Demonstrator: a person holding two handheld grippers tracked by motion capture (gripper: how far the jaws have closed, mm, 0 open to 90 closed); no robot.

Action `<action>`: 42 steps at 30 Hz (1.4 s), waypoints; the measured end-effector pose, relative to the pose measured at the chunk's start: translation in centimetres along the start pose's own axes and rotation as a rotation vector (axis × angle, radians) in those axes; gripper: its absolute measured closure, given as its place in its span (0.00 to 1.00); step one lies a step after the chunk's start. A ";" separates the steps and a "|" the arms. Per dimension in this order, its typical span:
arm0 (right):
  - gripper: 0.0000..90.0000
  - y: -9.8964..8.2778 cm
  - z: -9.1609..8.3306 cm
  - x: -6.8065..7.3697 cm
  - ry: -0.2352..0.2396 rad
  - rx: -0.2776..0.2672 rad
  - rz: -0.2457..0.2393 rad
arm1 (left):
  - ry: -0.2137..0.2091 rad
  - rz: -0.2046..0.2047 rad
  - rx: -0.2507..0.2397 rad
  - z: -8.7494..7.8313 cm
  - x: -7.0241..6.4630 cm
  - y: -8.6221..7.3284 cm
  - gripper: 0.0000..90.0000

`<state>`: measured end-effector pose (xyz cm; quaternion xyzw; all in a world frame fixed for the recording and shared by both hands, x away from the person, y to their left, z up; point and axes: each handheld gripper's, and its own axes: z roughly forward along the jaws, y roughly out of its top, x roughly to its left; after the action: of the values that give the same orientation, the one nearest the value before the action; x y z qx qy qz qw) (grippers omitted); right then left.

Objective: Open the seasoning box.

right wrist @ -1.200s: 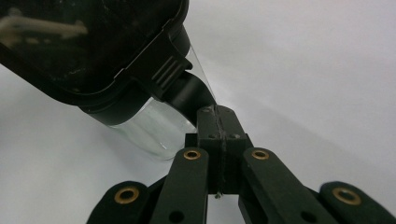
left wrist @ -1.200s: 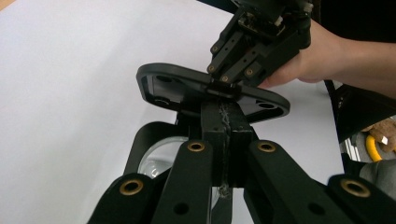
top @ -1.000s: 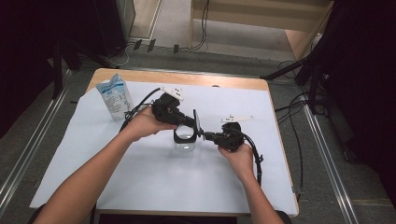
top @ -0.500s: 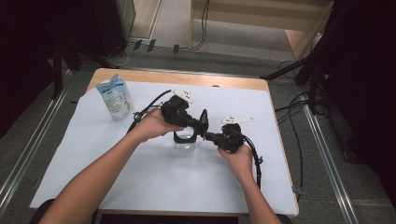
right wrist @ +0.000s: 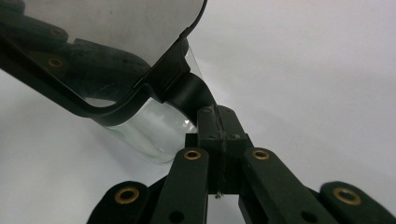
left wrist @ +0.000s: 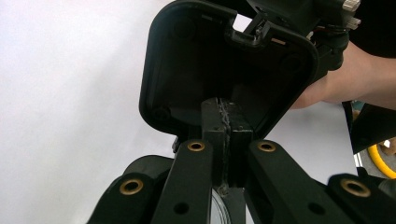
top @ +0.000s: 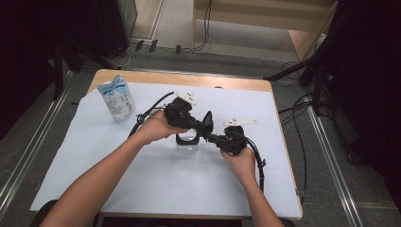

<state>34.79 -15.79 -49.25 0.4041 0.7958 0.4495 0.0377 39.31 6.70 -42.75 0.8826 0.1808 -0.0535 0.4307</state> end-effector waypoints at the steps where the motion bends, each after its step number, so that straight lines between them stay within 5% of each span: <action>1: 1.00 0.0 0.0 0.0 0.000 0.000 -0.001 | 0.002 0.002 0.002 0.0 0.0 0.0 1.00; 11: 1.00 -0.2 -0.8 -0.5 -0.014 -0.007 -0.001 | 0.025 0.008 -0.019 -1.8 0.2 -1.0 0.86; 19: 0.85 -0.4 -1.8 -0.6 -0.032 -0.032 -0.008 | 0.063 -0.009 -0.057 -3.8 0.1 -2.6 0.73; 26: 0.72 -0.3 -2.6 -0.7 -0.064 -0.050 0.037 | 0.035 -0.045 -0.043 -4.4 0.1 -3.5 0.63; 30: 0.69 -0.9 -3.0 -0.8 -0.081 -0.043 0.011 | 0.043 -0.040 -0.053 -4.8 -0.1 -4.2 0.55; 42: 0.71 -1.0 -2.7 -0.6 -0.094 -0.043 -0.001 | 0.097 -0.075 -0.066 -6.3 -0.3 -6.7 0.53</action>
<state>33.41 -18.29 -48.60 0.4236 0.7834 0.4469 0.0841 36.20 15.32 -43.65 0.8620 0.2361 -0.0207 0.4481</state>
